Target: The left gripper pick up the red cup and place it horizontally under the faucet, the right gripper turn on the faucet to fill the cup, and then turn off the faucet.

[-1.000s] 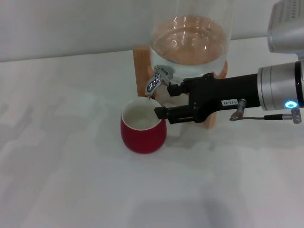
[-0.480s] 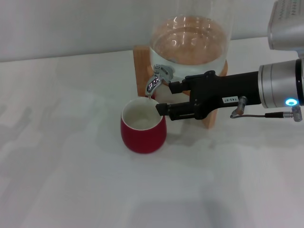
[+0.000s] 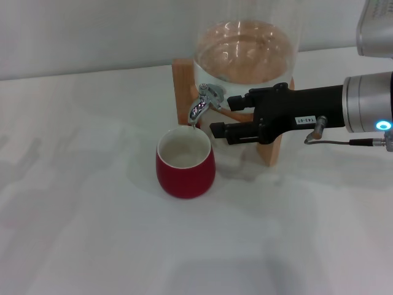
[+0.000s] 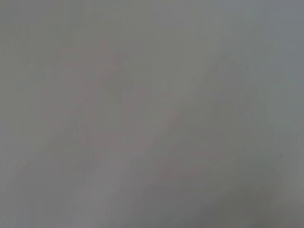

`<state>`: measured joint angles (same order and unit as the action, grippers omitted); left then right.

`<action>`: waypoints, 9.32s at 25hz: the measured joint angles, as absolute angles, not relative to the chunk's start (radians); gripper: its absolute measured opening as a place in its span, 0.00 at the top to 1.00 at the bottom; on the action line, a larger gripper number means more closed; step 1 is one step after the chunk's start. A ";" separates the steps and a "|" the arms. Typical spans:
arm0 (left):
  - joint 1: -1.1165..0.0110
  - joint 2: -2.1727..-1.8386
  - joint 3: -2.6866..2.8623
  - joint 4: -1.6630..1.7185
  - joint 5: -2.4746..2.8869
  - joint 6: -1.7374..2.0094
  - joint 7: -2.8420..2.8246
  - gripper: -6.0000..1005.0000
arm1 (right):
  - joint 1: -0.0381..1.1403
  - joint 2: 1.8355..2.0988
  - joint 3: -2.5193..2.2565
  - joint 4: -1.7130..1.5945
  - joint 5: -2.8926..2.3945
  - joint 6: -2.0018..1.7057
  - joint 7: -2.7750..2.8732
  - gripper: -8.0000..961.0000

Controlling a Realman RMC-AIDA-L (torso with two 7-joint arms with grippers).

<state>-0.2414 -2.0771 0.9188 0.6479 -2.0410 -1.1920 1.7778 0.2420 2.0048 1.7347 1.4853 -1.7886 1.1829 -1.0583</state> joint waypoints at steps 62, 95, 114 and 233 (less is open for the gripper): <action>-0.271 -2.063 0.868 0.655 -2.034 -1.180 1.766 0.12 | 0.220 2.006 1.523 1.532 -1.659 1.057 -1.157 0.25; -0.288 -2.055 0.867 0.655 -2.033 -1.153 1.763 0.12 | 0.168 2.005 1.513 1.564 -1.682 0.980 -1.132 0.25; -0.288 -2.059 0.870 0.655 -2.033 -1.160 1.762 0.12 | 0.170 2.003 1.554 1.541 -1.675 1.003 -1.139 0.25; -0.200 -2.054 0.872 0.775 -1.883 -1.223 1.610 0.13 | 0.120 2.003 2.335 1.289 -1.705 0.934 -1.359 0.25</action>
